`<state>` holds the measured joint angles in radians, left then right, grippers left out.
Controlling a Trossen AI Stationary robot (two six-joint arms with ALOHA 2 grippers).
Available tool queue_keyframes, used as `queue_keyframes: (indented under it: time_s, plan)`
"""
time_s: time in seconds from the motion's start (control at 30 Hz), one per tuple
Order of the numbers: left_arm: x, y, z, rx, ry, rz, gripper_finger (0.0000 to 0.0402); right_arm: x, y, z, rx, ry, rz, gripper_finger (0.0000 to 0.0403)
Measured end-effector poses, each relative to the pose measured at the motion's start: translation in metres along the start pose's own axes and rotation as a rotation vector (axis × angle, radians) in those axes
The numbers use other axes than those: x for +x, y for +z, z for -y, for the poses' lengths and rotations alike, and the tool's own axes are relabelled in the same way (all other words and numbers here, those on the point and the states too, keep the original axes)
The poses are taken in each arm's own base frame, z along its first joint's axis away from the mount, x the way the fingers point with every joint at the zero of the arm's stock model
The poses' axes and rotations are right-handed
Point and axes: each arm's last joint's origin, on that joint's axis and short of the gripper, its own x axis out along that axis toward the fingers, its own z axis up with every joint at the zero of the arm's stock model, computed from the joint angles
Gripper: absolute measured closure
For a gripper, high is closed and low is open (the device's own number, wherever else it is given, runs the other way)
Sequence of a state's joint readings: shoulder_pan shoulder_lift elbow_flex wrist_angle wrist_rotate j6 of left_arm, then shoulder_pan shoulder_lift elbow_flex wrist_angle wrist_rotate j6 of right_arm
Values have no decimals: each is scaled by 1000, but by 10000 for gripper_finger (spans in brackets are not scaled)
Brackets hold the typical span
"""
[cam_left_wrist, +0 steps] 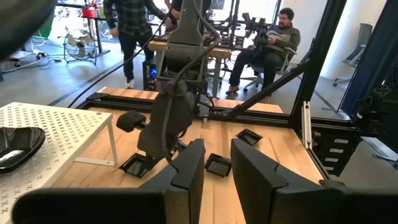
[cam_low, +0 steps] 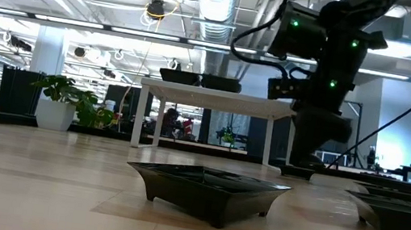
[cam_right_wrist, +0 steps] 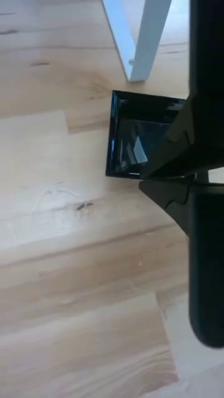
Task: Pick & Place Mini shaped plates
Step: Put the black square plate on the shelf
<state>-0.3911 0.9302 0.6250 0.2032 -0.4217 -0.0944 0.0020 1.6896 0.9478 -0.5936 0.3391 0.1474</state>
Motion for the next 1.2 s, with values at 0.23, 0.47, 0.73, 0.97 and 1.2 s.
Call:
queue_keyframes:
  time_s: [0.23,0.47,0.73,0.97,1.2]
  plan:
    - [0,0,0,0,0,0,320,-3,-1,-9,-30,10,8,340]
    - [0,0,0,0,0,0,320,2,-4,-3,-7,1,-5,285]
    - [0,0,0,0,0,0,320,8,-2,7,44,-5,11,258]
    - [0,0,0,0,0,0,320,13,-6,10,47,15,0,287]
    - [0,0,0,0,0,0,320,17,-13,6,38,15,-3,295]
